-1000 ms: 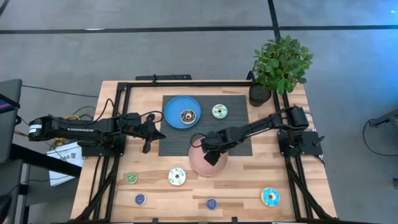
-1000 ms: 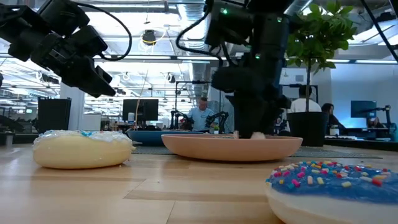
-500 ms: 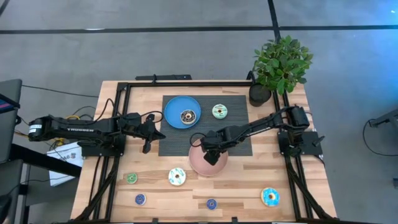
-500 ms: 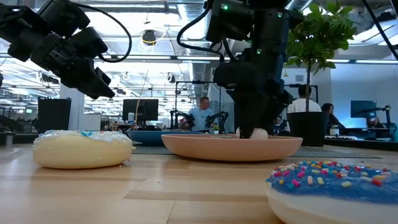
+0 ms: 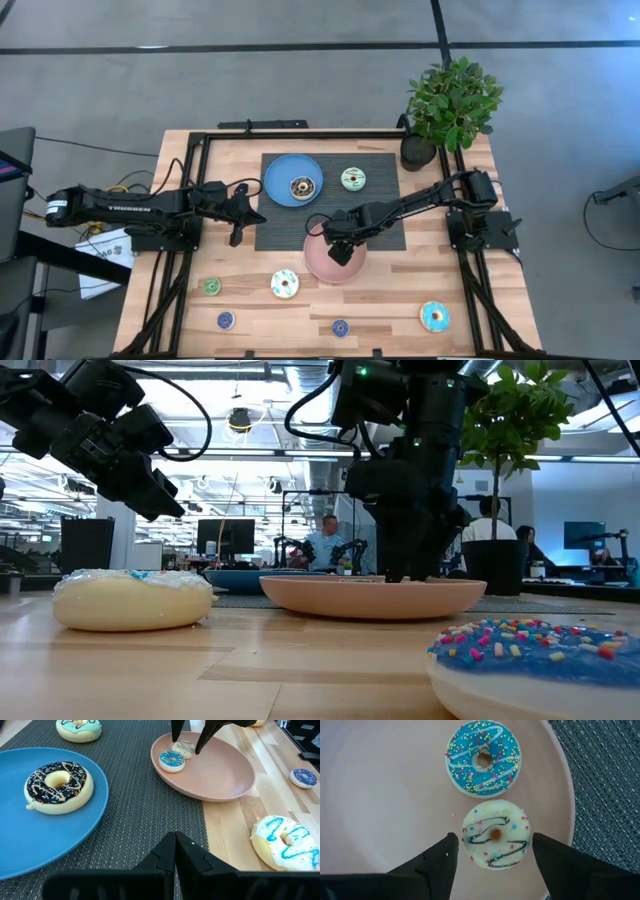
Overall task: Pick & Place donuts
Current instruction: Put the small green donut on the pink plate
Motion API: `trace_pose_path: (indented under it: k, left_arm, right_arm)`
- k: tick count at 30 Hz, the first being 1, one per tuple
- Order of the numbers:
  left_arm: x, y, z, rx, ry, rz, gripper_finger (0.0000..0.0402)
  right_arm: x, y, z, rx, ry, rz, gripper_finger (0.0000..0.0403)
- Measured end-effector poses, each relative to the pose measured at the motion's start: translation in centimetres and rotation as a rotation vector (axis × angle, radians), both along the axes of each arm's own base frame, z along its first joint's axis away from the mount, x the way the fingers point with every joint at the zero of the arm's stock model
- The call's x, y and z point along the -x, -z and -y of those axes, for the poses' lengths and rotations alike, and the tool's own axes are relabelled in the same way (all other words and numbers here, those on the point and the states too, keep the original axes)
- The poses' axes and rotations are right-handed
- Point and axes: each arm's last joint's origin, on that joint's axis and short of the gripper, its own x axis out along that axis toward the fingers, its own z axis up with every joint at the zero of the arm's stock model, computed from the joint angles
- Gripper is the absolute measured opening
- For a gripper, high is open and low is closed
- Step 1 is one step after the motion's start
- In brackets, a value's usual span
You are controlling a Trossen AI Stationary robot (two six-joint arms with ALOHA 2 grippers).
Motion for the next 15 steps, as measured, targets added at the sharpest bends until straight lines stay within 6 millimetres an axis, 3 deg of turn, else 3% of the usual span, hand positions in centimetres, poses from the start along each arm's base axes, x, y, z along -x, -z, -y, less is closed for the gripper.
trace_pose_path:
  k: [6, 10, 12, 15]
  left_arm:
    - [0.0, -0.1, 0.0, 0.001, -0.002, 0.010, 0.0000]
    - [-0.2, -0.4, 0.0, -0.017, 0.003, 0.043, 0.0000]
    - [-0.2, -0.5, -0.1, -0.030, 0.002, 0.057, 0.0000]
    - [-0.3, -0.7, -0.1, -0.009, -0.006, 0.079, 0.0000]
  right_arm:
    - [1.1, -4.7, -0.2, 0.150, -0.025, 0.123, 0.0231]
    - [2.7, -7.9, -0.9, 0.199, -0.062, 0.235, 0.0193]
    - [3.7, -8.1, -1.5, 0.233, -0.093, 0.283, 0.0156]
    - [5.4, -6.5, -2.4, 0.246, -0.123, 0.324, 0.0079]
